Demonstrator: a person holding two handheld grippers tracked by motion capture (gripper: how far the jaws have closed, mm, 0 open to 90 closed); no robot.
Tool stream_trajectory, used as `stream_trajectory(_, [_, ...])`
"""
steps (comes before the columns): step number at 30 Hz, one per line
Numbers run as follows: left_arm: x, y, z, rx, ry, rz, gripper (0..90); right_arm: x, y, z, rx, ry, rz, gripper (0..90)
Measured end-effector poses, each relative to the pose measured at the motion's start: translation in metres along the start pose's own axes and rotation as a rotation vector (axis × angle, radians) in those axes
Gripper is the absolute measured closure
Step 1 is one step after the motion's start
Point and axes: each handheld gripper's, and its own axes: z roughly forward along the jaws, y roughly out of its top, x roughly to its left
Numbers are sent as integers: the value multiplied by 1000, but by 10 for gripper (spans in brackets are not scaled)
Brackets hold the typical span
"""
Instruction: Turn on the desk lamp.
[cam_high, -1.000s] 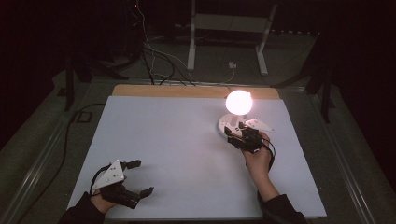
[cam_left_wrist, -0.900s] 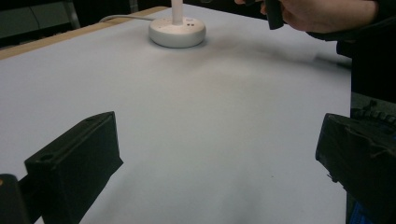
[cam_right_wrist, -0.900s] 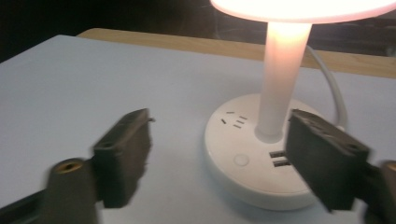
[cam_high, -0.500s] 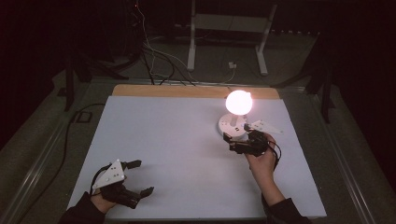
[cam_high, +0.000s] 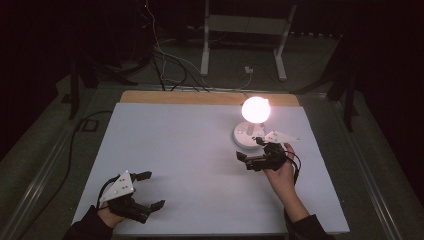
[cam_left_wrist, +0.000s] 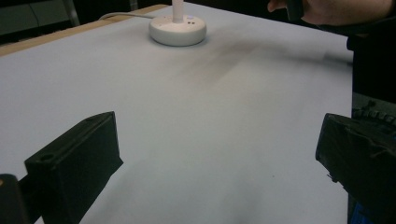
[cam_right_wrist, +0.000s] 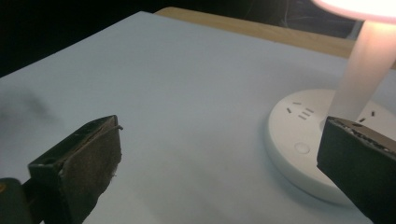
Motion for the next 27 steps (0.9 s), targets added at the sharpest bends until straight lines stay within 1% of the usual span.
stream_trajectory(5, [0, 0, -1, -3, -3, -1, 4, 4, -4, -5, 13, 37, -14, 0])
stream_trajectory(6, [0, 0, -1, -2, -2, 0, 4, 4, -5, -7, 19, 46, -15, 0])
stream_trajectory(8, [0, 0, 0, -2, -4, 2, 4, 4, -8, -11, 11, 59, -24, 0])
stream_trajectory(10, [0, 0, 0, -4, -5, 1, 4, 4, -10, -16, 19, 78, -30, 0])
stream_trajectory(12, [0, 0, 0, -1, -3, 2, 4, 4, -16, -24, 21, 87, -43, 0])
stream_trajectory(15, [0, 0, 0, -2, -4, 3, 4, 6, -20, -28, 32, 96, -50, 0])
stream_trajectory(19, [0, 0, 0, 1, -3, 2, 4, 8, -30, -36, 49, 131, -63, 0])
stream_trajectory(22, [0, 0, 0, -1, -4, -2, 4, 8, -39, -42, 54, 146, -89, 0])
stream_trajectory(23, [0, 0, 0, 0, -4, -1, 4, 8, -43, -44, 51, 147, -90, 0])
stream_trajectory(25, [0, 0, 0, 1, -4, 0, 4, 8, -49, -48, 66, 151, -94, 0])
stream_trajectory(27, [0, 0, 0, -1, -5, -1, 4, 7, -56, -51, 74, 143, -108, 0])
